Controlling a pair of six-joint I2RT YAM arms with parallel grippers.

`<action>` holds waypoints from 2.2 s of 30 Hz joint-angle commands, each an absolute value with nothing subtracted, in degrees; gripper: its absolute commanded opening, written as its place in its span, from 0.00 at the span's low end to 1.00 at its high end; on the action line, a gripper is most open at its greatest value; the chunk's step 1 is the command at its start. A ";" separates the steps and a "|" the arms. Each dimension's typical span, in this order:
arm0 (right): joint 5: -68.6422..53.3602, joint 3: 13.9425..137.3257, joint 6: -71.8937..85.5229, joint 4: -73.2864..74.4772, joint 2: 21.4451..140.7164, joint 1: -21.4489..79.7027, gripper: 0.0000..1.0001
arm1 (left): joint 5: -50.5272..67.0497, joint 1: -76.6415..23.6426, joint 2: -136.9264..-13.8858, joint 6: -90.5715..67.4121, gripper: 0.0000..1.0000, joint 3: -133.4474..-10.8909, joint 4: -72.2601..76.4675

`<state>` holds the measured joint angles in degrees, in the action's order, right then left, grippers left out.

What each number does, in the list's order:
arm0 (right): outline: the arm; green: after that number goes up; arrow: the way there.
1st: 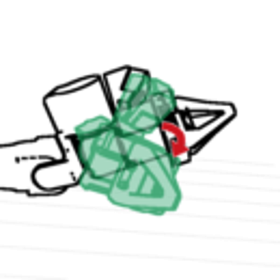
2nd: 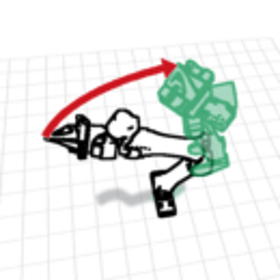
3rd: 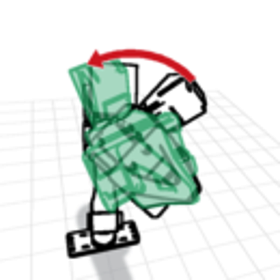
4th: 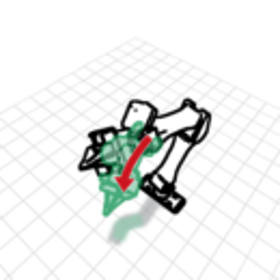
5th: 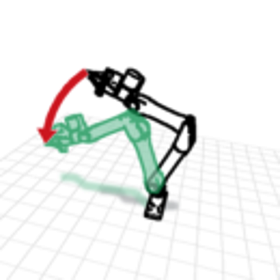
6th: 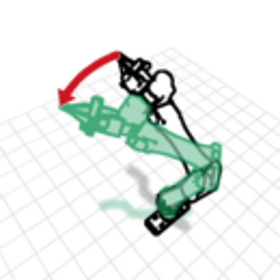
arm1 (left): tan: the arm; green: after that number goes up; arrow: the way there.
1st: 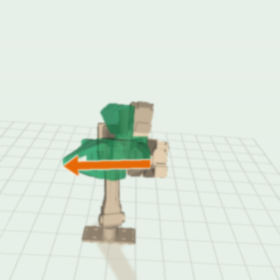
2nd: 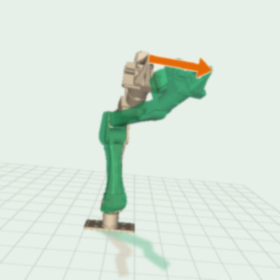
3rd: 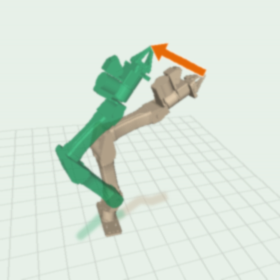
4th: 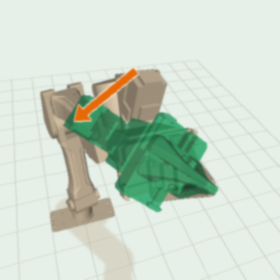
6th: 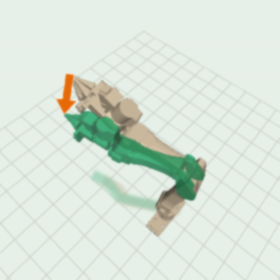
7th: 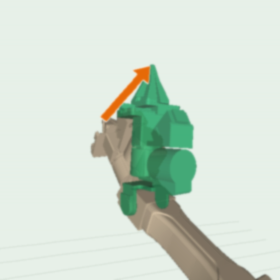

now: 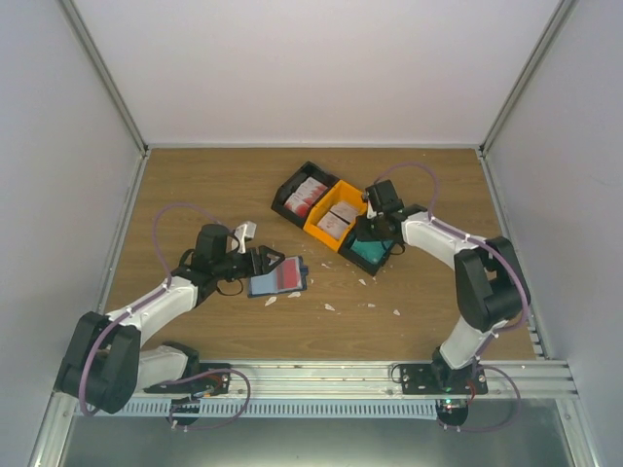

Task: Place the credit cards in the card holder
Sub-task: Move the storage box to the center of the board, then pick up the credit card from the storage box.

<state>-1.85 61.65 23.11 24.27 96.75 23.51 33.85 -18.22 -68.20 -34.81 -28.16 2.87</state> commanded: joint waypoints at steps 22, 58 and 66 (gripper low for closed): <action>-1.32 67.45 4.70 35.43 100.12 23.15 0.31 | 23.01 -34.97 -92.40 -51.76 0.50 -44.79 13.08; -13.97 73.02 -3.97 41.90 107.99 23.40 0.29 | 15.22 -42.08 -115.50 -55.91 0.23 -63.84 9.91; -13.23 72.26 -2.58 42.80 104.88 23.45 0.27 | 15.05 -42.06 -115.25 -55.57 0.22 -63.98 9.75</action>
